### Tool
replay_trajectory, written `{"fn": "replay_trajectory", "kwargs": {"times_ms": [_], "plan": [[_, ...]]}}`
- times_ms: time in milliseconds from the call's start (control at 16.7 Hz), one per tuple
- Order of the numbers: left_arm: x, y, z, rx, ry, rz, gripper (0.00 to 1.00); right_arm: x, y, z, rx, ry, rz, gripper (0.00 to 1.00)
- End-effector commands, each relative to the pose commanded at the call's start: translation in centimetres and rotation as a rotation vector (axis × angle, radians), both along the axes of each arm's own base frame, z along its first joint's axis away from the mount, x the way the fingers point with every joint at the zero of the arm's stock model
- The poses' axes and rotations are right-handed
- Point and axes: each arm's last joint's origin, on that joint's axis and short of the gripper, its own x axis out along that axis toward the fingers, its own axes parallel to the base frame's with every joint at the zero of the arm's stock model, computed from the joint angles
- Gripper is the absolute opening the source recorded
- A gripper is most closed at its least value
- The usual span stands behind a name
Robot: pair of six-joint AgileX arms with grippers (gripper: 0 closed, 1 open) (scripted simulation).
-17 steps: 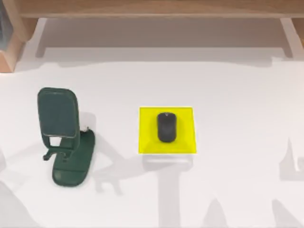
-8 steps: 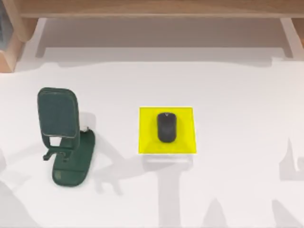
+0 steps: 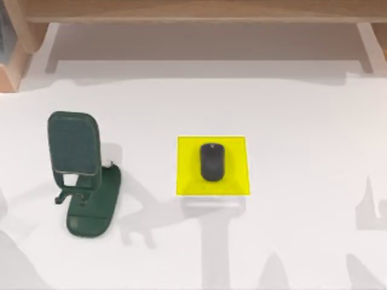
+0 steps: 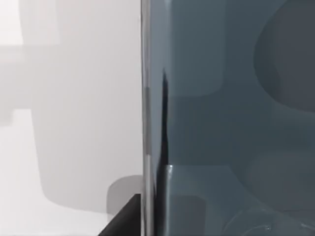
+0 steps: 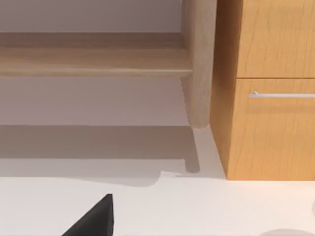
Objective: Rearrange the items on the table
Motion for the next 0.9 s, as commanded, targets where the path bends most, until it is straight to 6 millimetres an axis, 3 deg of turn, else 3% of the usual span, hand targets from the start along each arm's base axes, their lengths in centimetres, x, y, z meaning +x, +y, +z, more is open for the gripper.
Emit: {"fn": "replay_trajectory", "kwargs": {"times_ms": [480,780,900], "plan": [[0.0,-0.1,3.5,-0.003,-0.014,0.0,0.0,0.0,0.0,0.0,0.0,0.0,0.0,1.0],[0.1,-0.1,3.6,0.0,-0.014,-0.001,0.0,0.0,0.0,0.0,0.0,0.0,0.0,1.0],[0.8,-0.9,4.7,0.056,-0.055,-0.009,0.0,0.0,0.0,0.0,0.0,0.0,0.0,1.0]]}}
